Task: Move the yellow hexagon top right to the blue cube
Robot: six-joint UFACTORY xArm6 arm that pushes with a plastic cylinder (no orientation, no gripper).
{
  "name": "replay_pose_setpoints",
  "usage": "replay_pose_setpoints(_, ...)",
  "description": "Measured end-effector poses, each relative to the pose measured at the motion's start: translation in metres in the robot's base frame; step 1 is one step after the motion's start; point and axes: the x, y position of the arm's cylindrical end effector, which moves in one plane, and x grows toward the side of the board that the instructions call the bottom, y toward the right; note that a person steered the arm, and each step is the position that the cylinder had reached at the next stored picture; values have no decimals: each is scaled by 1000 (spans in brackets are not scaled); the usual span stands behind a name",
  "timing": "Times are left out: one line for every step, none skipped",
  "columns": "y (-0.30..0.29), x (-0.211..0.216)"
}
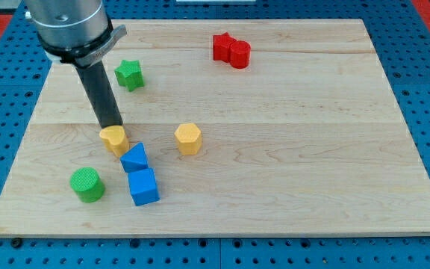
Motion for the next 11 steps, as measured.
replay_pose_setpoints(-2, 16)
replay_pose_setpoints(0, -8)
replay_pose_setpoints(16, -25)
replay_pose_setpoints(69, -25)
replay_pose_setpoints(107, -25)
replay_pose_setpoints(130, -19)
replay_pose_setpoints(130, -5)
replay_pose_setpoints(130, 12)
replay_pose_setpoints(126, 20)
replay_pose_setpoints(108, 36)
replay_pose_setpoints(103, 59)
